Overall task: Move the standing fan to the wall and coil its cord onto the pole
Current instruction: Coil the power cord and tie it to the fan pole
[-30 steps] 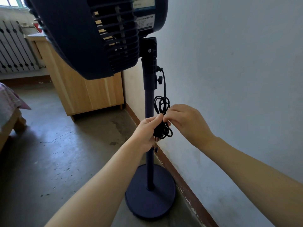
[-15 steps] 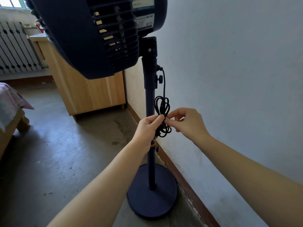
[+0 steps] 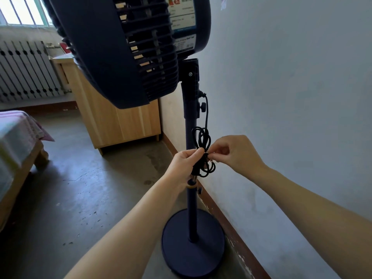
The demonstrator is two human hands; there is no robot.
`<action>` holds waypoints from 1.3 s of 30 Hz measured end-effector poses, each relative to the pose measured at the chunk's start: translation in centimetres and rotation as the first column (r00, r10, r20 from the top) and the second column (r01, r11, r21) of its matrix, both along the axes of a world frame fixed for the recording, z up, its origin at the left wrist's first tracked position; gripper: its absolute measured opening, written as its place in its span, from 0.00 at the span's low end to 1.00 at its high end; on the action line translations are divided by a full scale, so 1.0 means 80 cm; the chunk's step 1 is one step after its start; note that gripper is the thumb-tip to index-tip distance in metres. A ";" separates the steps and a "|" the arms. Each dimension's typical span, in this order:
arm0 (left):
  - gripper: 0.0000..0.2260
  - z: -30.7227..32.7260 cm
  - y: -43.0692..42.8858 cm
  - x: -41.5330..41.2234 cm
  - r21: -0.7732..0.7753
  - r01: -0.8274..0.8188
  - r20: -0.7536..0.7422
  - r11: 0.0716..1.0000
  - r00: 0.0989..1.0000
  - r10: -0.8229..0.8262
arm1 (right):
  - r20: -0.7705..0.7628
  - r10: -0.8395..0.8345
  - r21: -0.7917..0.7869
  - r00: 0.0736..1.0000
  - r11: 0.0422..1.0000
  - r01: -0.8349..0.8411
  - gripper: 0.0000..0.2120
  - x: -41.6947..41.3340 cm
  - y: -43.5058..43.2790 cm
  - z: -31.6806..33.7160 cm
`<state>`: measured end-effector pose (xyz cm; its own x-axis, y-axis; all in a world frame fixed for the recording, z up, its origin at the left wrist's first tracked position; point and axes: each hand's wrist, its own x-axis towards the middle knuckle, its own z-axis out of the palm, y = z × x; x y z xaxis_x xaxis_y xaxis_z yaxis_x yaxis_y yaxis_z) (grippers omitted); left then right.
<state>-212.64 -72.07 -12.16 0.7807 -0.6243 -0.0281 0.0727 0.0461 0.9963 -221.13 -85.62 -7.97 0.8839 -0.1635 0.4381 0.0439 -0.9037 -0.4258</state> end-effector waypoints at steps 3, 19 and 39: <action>0.14 -0.002 0.002 0.002 -0.007 0.022 -0.005 1.000 1.000 -0.022 | -0.012 0.038 0.113 0.999 0.993 -0.037 0.04 0.001 -0.001 -0.001; 0.08 -0.007 0.010 0.010 -0.012 -0.093 0.046 0.996 0.995 0.094 | 0.064 -0.035 -0.105 0.997 0.994 0.041 0.06 0.000 0.005 -0.006; 0.08 0.014 0.022 0.017 0.058 -0.180 0.127 0.982 0.977 0.172 | 0.057 -0.249 0.560 0.967 0.810 0.175 0.06 0.053 0.028 -0.016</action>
<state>-211.29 -70.29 -11.03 0.8783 -0.4768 0.0352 -0.0514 -0.0211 0.9985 -216.89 -83.36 -9.22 0.7443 -0.5856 0.3212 -0.0369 -0.5162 -0.8557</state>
